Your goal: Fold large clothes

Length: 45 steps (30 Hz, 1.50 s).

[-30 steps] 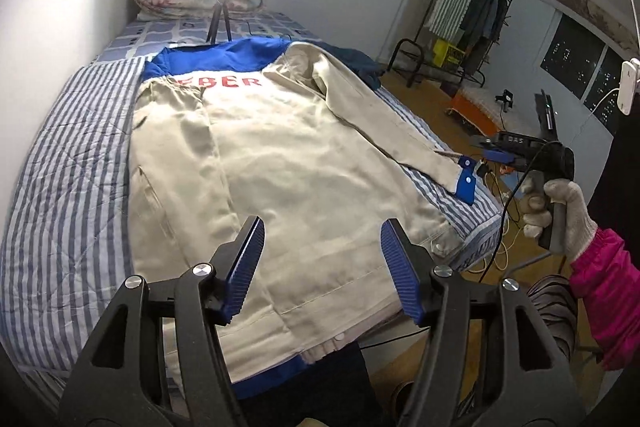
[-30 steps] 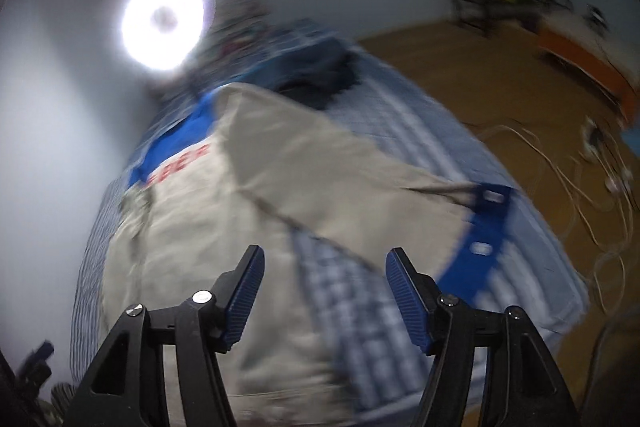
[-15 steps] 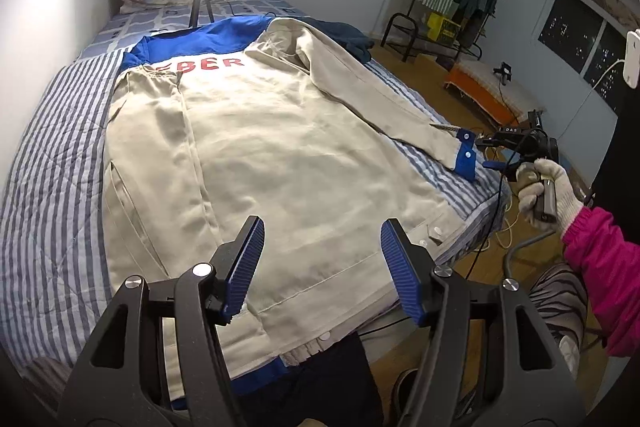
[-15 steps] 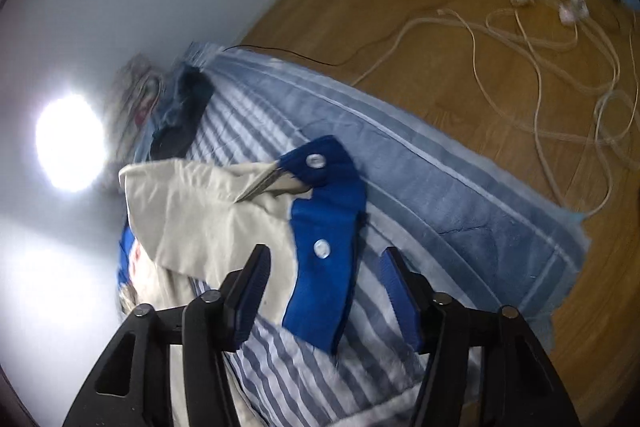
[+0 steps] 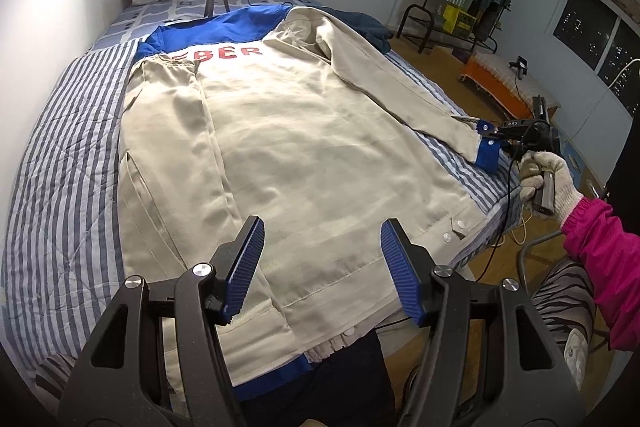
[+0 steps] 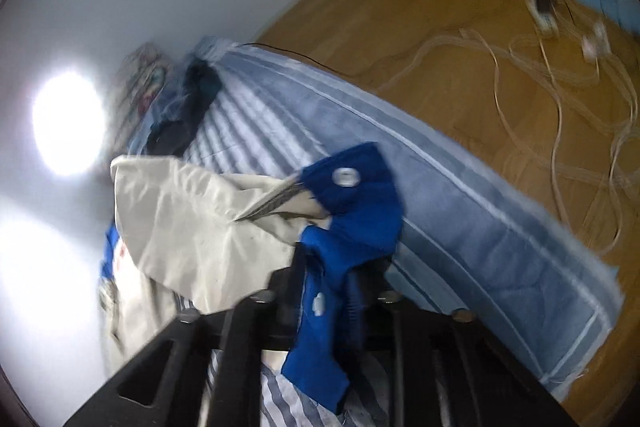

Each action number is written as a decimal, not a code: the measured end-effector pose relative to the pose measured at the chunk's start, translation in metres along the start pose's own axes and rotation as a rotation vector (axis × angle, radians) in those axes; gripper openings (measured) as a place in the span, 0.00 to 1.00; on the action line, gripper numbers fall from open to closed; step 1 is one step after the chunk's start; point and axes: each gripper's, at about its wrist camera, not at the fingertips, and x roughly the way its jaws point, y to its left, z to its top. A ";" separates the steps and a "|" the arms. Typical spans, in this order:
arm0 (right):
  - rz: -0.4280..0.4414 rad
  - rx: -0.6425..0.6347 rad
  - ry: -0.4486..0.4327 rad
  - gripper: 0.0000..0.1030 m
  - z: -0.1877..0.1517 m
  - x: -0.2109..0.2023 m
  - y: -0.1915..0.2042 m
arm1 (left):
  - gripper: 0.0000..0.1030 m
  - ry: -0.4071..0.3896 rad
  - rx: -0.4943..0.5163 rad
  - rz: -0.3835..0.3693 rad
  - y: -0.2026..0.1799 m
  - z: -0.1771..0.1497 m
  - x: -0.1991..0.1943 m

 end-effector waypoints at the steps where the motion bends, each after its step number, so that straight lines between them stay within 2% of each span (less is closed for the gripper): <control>1: -0.020 -0.049 -0.017 0.06 -0.001 -0.006 0.009 | 0.61 0.000 -0.001 0.000 0.000 0.000 0.000; 4: -0.072 -0.223 -0.079 0.03 -0.006 -0.029 0.046 | 0.61 -0.003 0.000 0.000 0.001 0.002 0.001; 7: -0.087 -0.356 -0.141 0.02 -0.015 -0.054 0.080 | 0.61 -0.009 0.001 -0.007 0.000 0.003 0.001; 10: -0.071 -0.484 -0.196 0.02 -0.028 -0.077 0.115 | 0.61 -0.016 -0.010 -0.011 0.002 0.003 0.000; 15: 0.004 -0.779 -0.246 0.02 -0.074 -0.104 0.182 | 0.61 -0.028 -0.039 0.000 0.010 0.004 -0.003; 20: 0.133 -1.044 -0.176 0.02 -0.139 -0.100 0.229 | 0.60 -0.044 -0.088 0.023 0.025 0.005 -0.008; 23: 0.229 -1.174 -0.067 0.02 -0.183 -0.084 0.244 | 0.60 -0.043 -0.125 0.044 0.033 0.005 -0.007; 28: 0.300 -1.361 0.110 0.02 -0.247 -0.059 0.251 | 0.60 -0.024 -0.143 0.053 0.040 0.002 0.000; 32: 0.284 -1.443 0.210 0.02 -0.276 -0.047 0.238 | 0.60 0.016 -0.164 0.027 0.042 -0.001 0.013; 34: 0.295 -1.458 0.254 0.03 -0.279 -0.046 0.229 | 0.60 0.036 -0.180 0.005 0.043 -0.003 0.021; 36: 0.322 -1.454 0.283 0.08 -0.277 -0.051 0.225 | 0.60 0.057 -0.195 -0.020 0.042 -0.004 0.030; 37: 0.339 -1.444 0.291 0.21 -0.273 -0.055 0.222 | 0.60 0.066 -0.200 -0.032 0.040 -0.004 0.035; 38: 0.360 -1.429 0.291 0.27 -0.267 -0.060 0.219 | 0.61 0.074 -0.206 -0.045 0.039 -0.003 0.040; 42: 0.455 -1.278 0.296 0.29 -0.230 -0.076 0.209 | 0.60 0.102 -0.226 -0.093 0.030 0.002 0.058; 45: 0.445 -1.151 0.253 0.31 -0.196 -0.077 0.203 | 0.60 0.127 -0.242 -0.129 0.018 0.006 0.071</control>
